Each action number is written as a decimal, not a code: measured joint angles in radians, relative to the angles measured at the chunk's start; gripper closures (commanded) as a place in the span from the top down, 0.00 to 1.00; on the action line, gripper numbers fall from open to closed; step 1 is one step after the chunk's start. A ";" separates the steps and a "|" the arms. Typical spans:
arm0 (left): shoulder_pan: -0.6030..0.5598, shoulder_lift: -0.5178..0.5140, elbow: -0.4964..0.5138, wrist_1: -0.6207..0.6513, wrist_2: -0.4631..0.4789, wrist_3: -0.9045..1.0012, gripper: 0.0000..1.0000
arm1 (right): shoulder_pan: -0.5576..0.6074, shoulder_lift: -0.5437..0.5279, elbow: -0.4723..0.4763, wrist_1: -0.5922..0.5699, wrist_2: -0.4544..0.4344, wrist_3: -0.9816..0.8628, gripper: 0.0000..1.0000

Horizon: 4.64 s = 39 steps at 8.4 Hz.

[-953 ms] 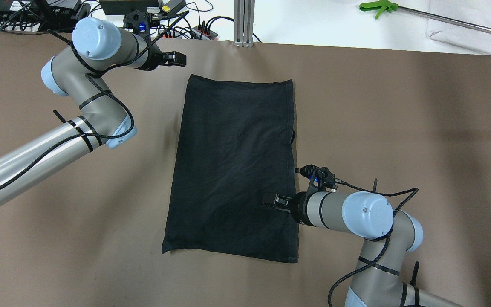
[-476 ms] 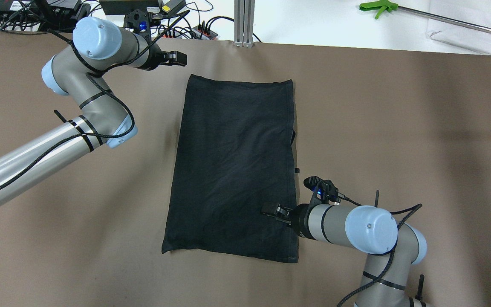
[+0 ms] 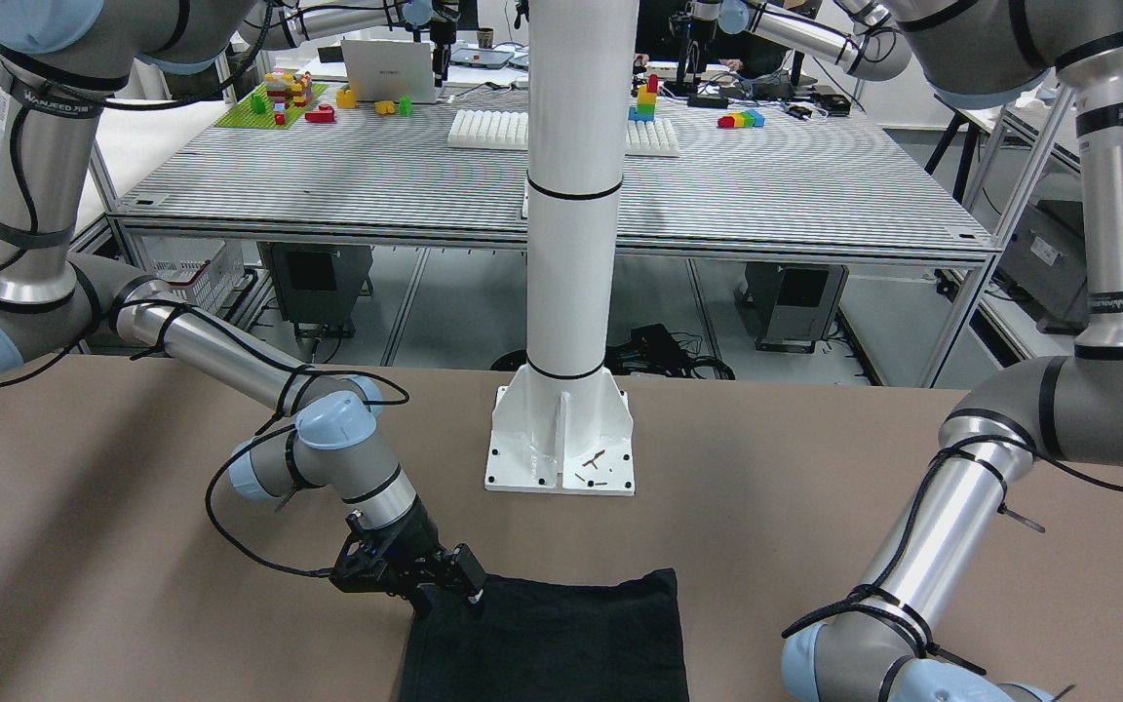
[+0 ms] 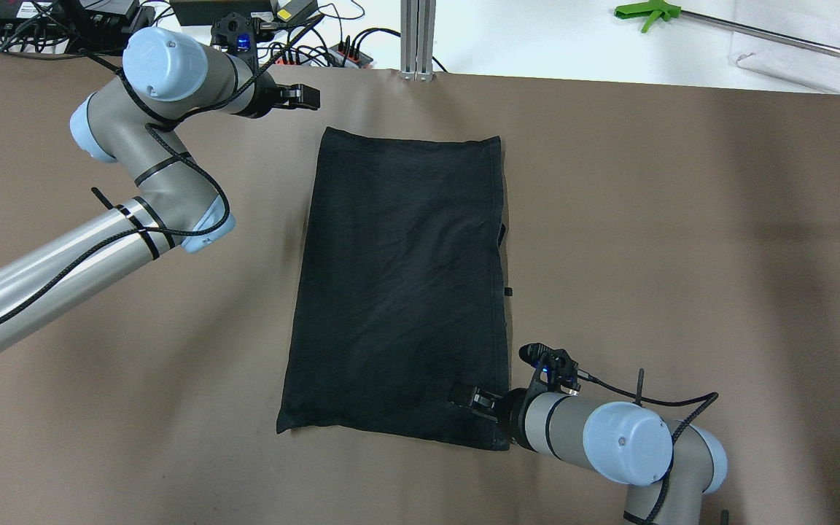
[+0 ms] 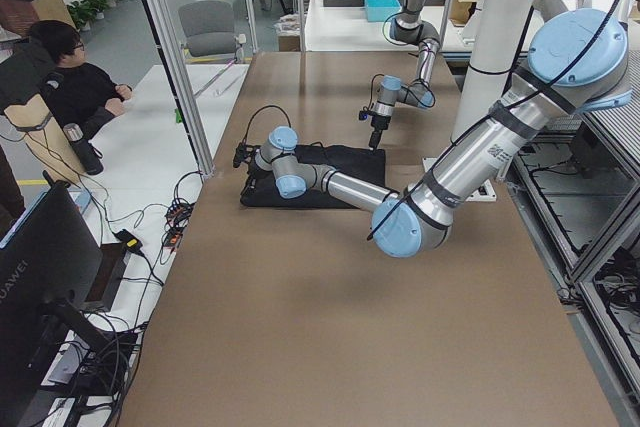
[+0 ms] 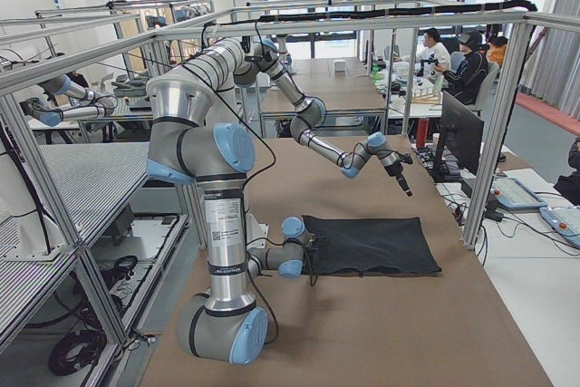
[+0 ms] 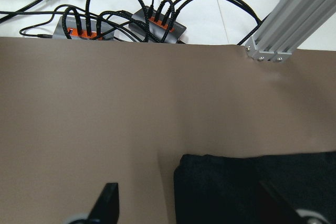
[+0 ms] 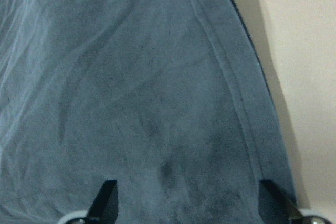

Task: Fold clothes
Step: 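Grasp the near corner of the folded shirt with the right gripper, then move the left gripper to the other near corner and grasp it, then lift the near edge with both grippers and fold it toward the far edge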

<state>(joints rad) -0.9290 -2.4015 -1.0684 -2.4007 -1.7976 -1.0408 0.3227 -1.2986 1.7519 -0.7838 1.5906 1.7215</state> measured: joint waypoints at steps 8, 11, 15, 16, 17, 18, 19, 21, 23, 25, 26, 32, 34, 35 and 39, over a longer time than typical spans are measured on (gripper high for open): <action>0.001 0.009 0.000 0.000 0.015 0.001 0.93 | -0.046 0.066 -0.015 -0.014 -0.066 0.088 0.03; 0.002 0.011 -0.001 -0.001 0.019 0.001 0.93 | -0.043 0.078 -0.021 -0.012 -0.100 0.097 0.00; -0.001 0.069 -0.096 -0.003 -0.065 -0.063 0.93 | -0.036 0.078 -0.010 0.002 -0.102 0.094 0.00; 0.000 0.129 -0.187 -0.001 -0.125 -0.130 0.93 | -0.030 0.076 -0.004 0.002 -0.101 0.089 0.00; 0.010 0.199 -0.290 0.000 -0.157 -0.193 0.93 | -0.023 0.074 0.002 0.002 -0.099 0.085 0.00; 0.036 0.283 -0.403 0.001 -0.165 -0.246 0.93 | -0.016 0.072 0.006 0.002 -0.098 0.083 0.00; 0.069 0.371 -0.510 0.001 -0.152 -0.285 0.93 | -0.006 0.071 0.008 0.001 -0.096 0.076 0.00; 0.164 0.518 -0.678 0.000 -0.093 -0.373 0.93 | 0.008 0.070 0.010 0.000 -0.093 0.049 0.00; 0.300 0.603 -0.781 -0.005 0.020 -0.483 0.93 | 0.026 0.070 0.014 -0.002 -0.082 0.032 0.00; 0.440 0.640 -0.822 -0.006 0.166 -0.553 0.93 | 0.035 0.070 0.015 -0.005 -0.074 0.024 0.00; 0.500 0.646 -0.827 -0.007 0.229 -0.570 0.93 | 0.037 0.070 0.015 -0.007 -0.073 0.021 0.00; 0.712 0.654 -0.775 -0.042 0.421 -0.627 0.93 | 0.045 0.071 0.015 -0.013 -0.075 0.003 0.00; 0.719 0.650 -0.729 -0.081 0.428 -0.633 0.86 | 0.045 0.071 0.014 -0.014 -0.077 0.003 0.00; 0.720 0.647 -0.720 -0.087 0.429 -0.633 0.62 | 0.045 0.072 0.014 -0.014 -0.078 0.003 0.00; 0.723 0.637 -0.710 -0.092 0.429 -0.636 0.00 | 0.043 0.071 0.016 -0.014 -0.081 0.004 0.00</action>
<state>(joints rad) -0.2060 -1.7642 -1.7786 -2.4926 -1.3682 -1.6769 0.3657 -1.2272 1.7677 -0.7977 1.5099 1.7252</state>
